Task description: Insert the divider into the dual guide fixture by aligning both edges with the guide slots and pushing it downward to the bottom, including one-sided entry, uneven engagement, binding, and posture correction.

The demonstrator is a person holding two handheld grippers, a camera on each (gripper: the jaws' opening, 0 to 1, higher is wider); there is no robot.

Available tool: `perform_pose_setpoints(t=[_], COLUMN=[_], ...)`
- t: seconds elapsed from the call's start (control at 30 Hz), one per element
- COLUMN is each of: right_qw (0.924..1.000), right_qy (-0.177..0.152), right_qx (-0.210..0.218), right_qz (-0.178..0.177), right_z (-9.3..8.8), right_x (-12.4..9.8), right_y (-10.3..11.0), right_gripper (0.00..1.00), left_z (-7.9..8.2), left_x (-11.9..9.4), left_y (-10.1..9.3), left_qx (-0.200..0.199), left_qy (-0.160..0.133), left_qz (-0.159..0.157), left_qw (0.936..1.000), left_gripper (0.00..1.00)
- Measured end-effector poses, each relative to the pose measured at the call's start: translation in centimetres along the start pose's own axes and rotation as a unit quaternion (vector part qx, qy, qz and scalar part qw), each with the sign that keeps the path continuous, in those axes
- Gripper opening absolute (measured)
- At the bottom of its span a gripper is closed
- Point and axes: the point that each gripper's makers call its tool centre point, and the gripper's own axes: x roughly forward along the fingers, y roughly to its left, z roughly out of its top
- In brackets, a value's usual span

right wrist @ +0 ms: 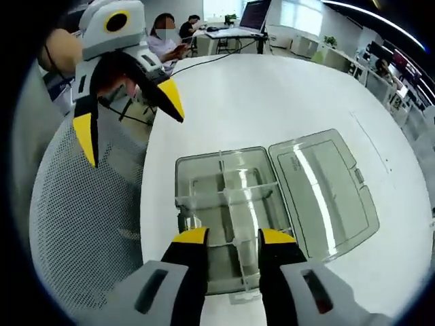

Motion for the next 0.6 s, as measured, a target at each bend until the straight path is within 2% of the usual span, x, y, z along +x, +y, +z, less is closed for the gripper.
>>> perform_pose_setpoints(t=[0.17, 0.27, 0.37, 0.6], right_qw=[0.9984, 0.9971, 0.9942, 0.982], right_qy=[-0.037, -0.039, -0.058, -0.108], right_qx=[0.04, 0.061, 0.084, 0.14], right_qz=[-0.016, -0.024, -0.034, -0.066], right_z=[0.0, -0.8, -1.0, -1.1], right_x=[-1.0, -1.3, -1.8, -3.7], right_y=[0.5, 0.9, 1.5, 2.5], right_gripper=[0.31, 0.36, 0.4, 0.54], left_z=[-0.1, -0.2, 0.0, 0.0], left_x=[-0.4, -0.5, -0.7, -1.2], left_y=[0.1, 0.2, 0.3, 0.9], left_qx=[0.002, 0.004, 0.014, 0.022], left_qy=[-0.002, -0.003, -0.006, -0.012], left_qz=[0.009, 0.014, 0.027, 0.057], left_qw=[1.0, 0.9999, 0.9995, 0.9981], left_gripper=[0.57, 0.6, 0.65, 0.8])
